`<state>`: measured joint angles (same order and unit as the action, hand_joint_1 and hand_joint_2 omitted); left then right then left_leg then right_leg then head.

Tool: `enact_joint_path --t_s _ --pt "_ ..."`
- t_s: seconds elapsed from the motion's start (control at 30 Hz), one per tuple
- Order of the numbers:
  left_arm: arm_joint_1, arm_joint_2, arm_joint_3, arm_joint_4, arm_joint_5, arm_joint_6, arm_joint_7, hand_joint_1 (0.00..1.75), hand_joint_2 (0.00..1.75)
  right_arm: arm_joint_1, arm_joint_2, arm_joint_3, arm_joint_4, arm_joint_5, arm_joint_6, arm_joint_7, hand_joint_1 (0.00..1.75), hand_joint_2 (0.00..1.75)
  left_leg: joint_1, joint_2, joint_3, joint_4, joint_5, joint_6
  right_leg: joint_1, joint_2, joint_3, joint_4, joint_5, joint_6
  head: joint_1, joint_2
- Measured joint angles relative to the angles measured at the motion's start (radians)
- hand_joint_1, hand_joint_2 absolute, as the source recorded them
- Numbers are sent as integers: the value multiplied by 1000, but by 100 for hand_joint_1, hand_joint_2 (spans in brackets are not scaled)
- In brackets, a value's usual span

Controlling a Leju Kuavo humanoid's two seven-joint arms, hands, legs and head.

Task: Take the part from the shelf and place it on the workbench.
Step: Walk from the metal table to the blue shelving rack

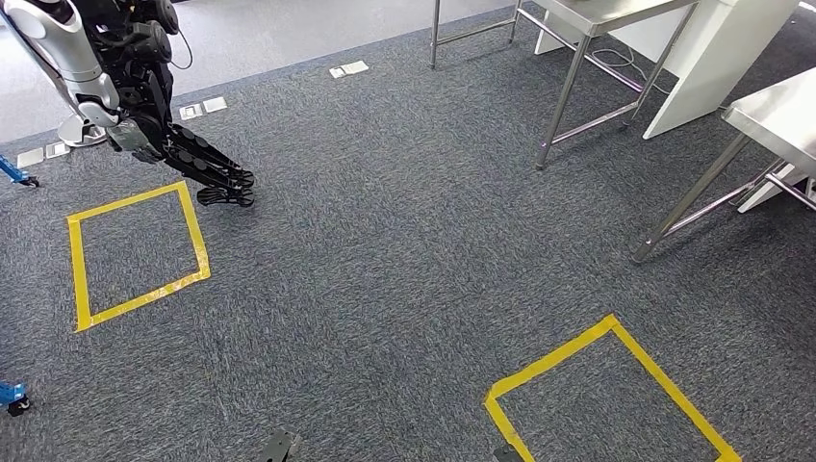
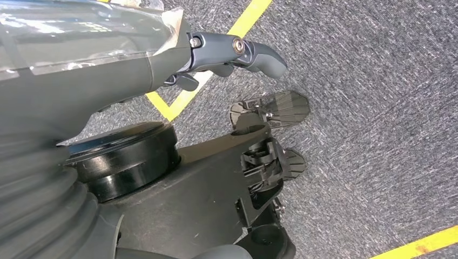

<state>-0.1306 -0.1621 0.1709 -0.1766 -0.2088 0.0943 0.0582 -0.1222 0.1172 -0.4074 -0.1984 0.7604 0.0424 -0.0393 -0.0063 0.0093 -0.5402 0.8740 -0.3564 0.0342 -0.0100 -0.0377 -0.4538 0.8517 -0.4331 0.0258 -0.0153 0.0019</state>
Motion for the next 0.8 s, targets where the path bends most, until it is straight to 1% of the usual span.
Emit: enact_joint_path --t_s 0.8 --pt "-7 -2 0 0 -15 -3 7 0 175 -5 -1 0 0 24 -3 6 0 0 0 0 1 -2 0 0 0 0 0 -2 0 0 0 0"
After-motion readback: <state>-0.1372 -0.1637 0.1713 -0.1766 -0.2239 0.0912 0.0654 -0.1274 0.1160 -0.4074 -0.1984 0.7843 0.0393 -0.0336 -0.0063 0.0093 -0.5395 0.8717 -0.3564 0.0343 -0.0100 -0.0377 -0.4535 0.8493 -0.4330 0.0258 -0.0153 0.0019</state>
